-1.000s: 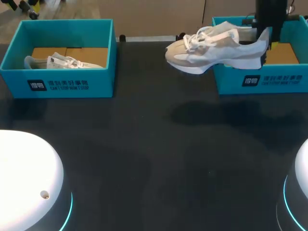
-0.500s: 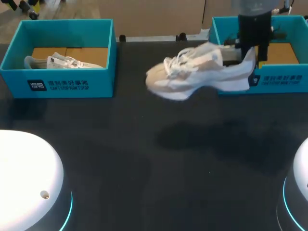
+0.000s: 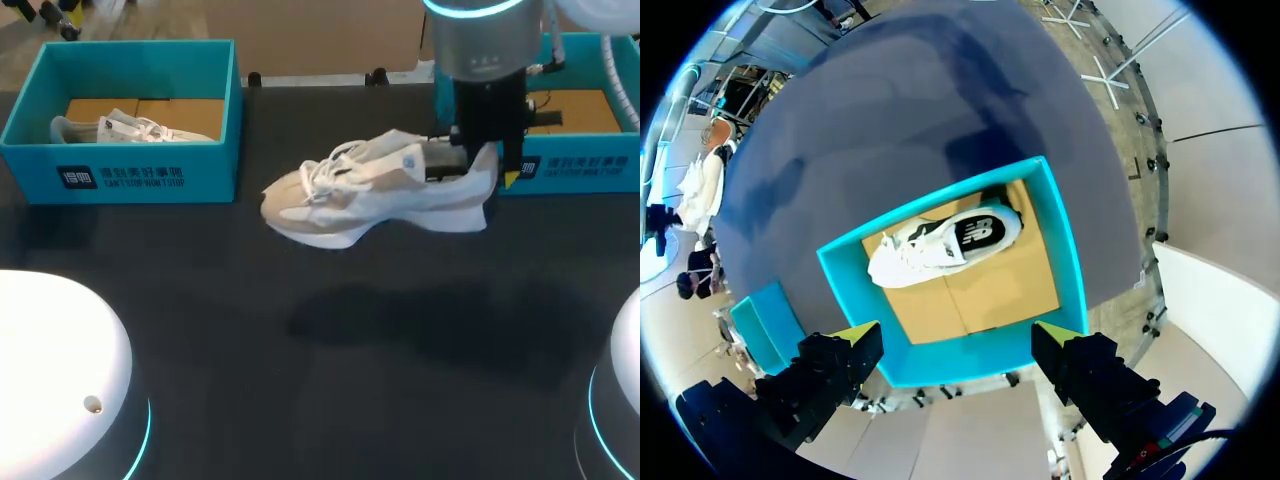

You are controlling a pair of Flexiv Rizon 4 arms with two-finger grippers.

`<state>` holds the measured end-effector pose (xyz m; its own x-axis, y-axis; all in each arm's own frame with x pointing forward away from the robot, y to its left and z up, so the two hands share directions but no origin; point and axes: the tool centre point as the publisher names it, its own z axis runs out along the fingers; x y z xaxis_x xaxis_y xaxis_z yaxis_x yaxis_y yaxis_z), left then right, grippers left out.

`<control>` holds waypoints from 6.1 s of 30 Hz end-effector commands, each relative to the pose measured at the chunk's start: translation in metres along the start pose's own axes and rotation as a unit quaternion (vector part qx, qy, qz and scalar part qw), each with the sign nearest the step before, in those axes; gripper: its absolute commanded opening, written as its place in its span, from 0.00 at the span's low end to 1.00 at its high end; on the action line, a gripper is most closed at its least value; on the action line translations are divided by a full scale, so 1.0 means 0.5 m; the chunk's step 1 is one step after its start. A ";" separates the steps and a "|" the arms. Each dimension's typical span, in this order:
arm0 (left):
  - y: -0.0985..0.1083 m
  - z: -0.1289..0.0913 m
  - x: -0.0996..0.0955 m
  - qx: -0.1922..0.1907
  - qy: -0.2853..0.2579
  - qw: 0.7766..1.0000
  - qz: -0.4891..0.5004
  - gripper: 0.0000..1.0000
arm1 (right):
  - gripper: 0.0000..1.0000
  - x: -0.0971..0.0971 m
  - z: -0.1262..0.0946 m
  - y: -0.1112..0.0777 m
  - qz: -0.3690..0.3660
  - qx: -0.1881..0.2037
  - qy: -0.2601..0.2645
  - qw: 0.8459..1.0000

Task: Take the shoe out of the shoebox, open the shoe tongue, remove and reinsert the insole, then place the shoe into the shoebox

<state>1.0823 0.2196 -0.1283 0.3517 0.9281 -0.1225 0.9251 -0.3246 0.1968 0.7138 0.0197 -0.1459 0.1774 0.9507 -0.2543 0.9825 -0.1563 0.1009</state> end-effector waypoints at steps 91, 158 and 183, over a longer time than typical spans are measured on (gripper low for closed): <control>-0.001 0.000 0.000 0.000 0.001 1.000 0.000 1.00 | 0.00 0.107 0.428 -0.043 -0.022 -0.026 0.003 0.999; -0.001 0.000 0.000 0.000 0.001 1.000 0.000 1.00 | 1.00 0.129 0.259 -0.014 -0.303 -0.108 0.098 0.942; -0.001 0.000 0.000 0.000 0.001 1.000 0.000 1.00 | 1.00 0.082 0.237 0.012 -0.573 -0.197 0.144 0.782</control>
<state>1.0823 0.2196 -0.1283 0.3517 0.9281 -0.1224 0.9251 -0.3247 0.1968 0.7392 0.0429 -0.2728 -0.7382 0.6448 -0.1983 0.6082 0.7633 0.2176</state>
